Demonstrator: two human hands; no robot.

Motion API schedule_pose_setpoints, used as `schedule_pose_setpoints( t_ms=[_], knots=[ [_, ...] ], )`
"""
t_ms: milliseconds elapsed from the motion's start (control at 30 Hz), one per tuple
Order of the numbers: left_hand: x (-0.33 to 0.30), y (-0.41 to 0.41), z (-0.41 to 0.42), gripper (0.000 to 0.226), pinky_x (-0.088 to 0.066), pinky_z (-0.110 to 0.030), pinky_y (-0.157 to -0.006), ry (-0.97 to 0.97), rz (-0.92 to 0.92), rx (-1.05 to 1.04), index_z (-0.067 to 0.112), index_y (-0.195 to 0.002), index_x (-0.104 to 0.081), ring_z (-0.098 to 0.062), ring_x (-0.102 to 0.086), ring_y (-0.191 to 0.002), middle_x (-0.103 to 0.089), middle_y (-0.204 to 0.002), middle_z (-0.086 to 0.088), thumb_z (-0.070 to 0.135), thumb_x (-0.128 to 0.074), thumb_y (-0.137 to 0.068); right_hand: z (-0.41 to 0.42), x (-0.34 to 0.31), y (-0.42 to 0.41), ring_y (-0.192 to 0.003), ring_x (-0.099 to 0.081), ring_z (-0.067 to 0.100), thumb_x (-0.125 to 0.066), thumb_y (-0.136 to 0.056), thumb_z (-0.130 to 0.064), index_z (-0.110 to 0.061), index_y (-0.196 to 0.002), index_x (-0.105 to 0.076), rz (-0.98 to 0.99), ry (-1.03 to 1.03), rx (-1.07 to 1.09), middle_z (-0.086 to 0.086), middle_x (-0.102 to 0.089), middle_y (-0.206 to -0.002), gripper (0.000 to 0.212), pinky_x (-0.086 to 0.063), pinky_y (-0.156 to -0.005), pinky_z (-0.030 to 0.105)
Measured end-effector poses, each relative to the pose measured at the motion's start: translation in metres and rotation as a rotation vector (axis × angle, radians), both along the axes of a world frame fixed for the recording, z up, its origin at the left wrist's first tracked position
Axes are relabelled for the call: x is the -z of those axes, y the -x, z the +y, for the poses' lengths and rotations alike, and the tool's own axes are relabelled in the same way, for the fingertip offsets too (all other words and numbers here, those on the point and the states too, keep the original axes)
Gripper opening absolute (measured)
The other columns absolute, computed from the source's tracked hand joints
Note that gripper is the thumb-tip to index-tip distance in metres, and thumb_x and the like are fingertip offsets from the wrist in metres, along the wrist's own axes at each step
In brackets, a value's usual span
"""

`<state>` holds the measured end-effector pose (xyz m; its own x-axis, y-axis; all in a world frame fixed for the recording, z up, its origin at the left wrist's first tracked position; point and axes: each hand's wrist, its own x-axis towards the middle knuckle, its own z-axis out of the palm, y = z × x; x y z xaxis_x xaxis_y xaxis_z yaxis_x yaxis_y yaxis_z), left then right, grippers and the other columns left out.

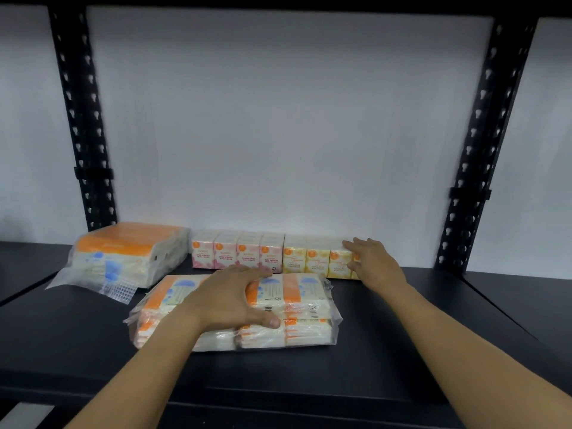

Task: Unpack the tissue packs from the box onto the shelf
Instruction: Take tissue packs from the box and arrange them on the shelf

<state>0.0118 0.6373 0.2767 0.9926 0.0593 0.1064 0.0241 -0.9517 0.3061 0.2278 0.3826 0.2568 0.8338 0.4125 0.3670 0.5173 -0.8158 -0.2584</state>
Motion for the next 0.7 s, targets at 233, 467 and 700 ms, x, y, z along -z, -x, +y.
schedule_pose_setpoints(
  t_ms=[233,467,700],
  knots=[
    [0.003,-0.001,0.002,0.11,-0.031,-0.045,-0.115,0.006,-0.012,-0.003,0.05,-0.146,-0.027,-0.014,-0.032,-0.141,-0.035,-0.154,0.017,0.093,-0.058,-0.049,0.016,0.001,0.016,-0.142,-0.033,0.022,-0.052,-0.099,-0.021,-0.034,-0.15,-0.037,-0.304,0.207,-0.08,-0.007,-0.041,-0.155,0.054,-0.029,-0.112,0.04],
    [0.002,0.001,0.0,0.108,-0.03,-0.043,-0.115,0.011,-0.022,-0.003,0.05,-0.146,-0.027,-0.013,-0.031,-0.141,-0.034,-0.154,0.017,0.089,-0.062,-0.052,0.027,-0.006,0.013,-0.123,-0.051,0.021,-0.051,-0.099,-0.015,-0.035,-0.145,-0.044,-0.383,0.262,-0.052,-0.009,-0.056,-0.141,0.051,-0.039,-0.093,0.035],
    [0.001,0.001,-0.001,0.106,-0.029,-0.043,-0.116,-0.002,-0.015,0.002,0.049,-0.147,-0.025,-0.014,-0.03,-0.142,-0.033,-0.155,0.017,0.087,-0.063,-0.055,0.03,-0.008,0.011,-0.126,-0.049,0.021,-0.051,-0.098,-0.014,-0.035,-0.147,-0.042,-0.335,0.273,-0.038,-0.007,-0.052,-0.147,0.053,-0.04,-0.095,0.034]
  ],
)
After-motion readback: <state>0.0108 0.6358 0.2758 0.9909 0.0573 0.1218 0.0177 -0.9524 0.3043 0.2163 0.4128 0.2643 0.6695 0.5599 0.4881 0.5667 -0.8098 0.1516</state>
